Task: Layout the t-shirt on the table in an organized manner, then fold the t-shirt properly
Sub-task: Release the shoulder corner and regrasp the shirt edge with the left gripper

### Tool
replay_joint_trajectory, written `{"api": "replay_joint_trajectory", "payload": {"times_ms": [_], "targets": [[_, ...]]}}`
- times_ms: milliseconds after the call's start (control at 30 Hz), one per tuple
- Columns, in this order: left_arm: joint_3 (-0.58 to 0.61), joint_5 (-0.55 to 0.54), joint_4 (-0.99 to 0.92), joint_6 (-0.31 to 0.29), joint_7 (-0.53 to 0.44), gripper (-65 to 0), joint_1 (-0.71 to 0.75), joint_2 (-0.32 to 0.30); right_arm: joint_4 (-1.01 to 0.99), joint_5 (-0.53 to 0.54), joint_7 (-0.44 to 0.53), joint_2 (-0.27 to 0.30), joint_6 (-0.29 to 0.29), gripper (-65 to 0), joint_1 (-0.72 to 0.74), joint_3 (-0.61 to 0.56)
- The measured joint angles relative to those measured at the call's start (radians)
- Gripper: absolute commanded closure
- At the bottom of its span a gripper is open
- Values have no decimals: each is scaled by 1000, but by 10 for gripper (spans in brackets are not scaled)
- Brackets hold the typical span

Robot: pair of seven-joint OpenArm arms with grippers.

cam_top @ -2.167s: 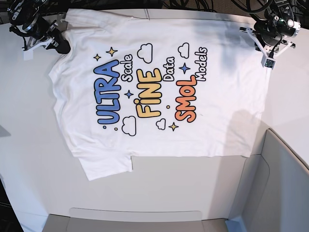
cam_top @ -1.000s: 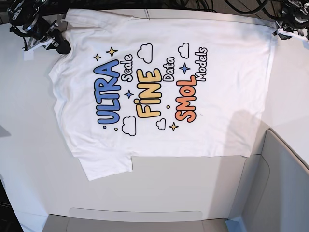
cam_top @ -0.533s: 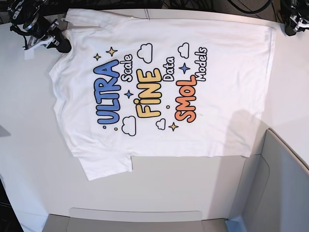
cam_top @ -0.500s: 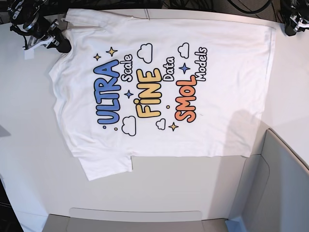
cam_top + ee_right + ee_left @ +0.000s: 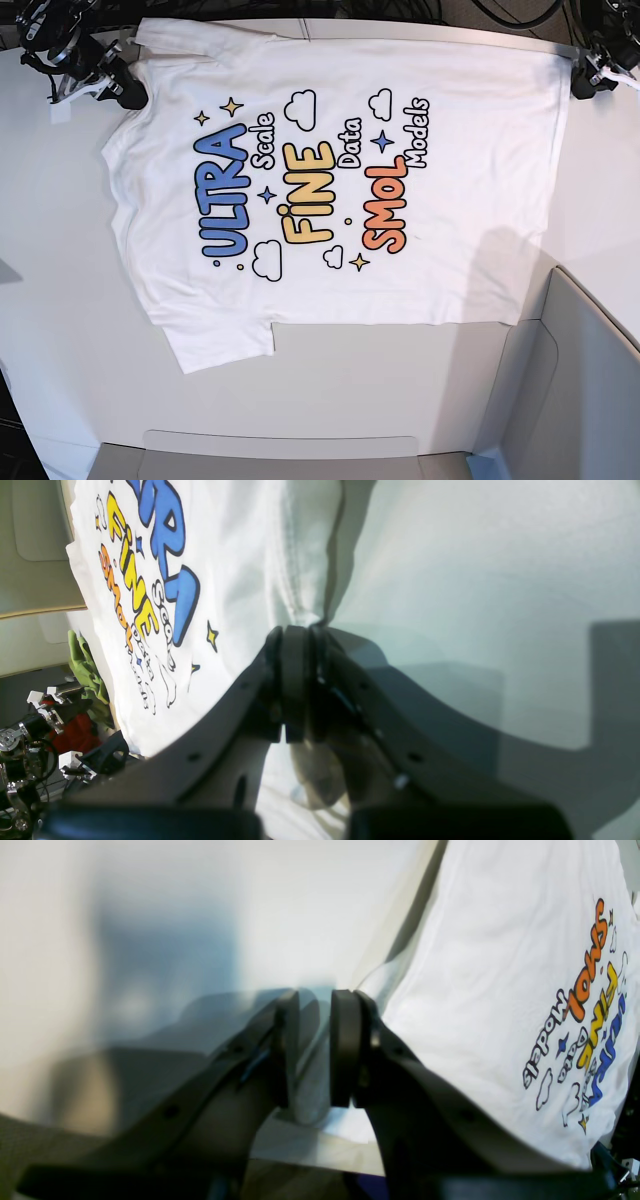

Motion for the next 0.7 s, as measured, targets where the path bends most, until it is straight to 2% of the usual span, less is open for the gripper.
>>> {"api": "replay_joint_trajectory", "payload": {"times_ms": [400, 700], "targets": [[-2, -6, 1, 0, -3, -139, 0, 3, 0, 0, 0, 0, 0, 0, 0, 0], [-2, -44, 2, -3, 5, -240, 0, 3, 0, 0, 0, 0, 0, 0, -1, 0]]}}
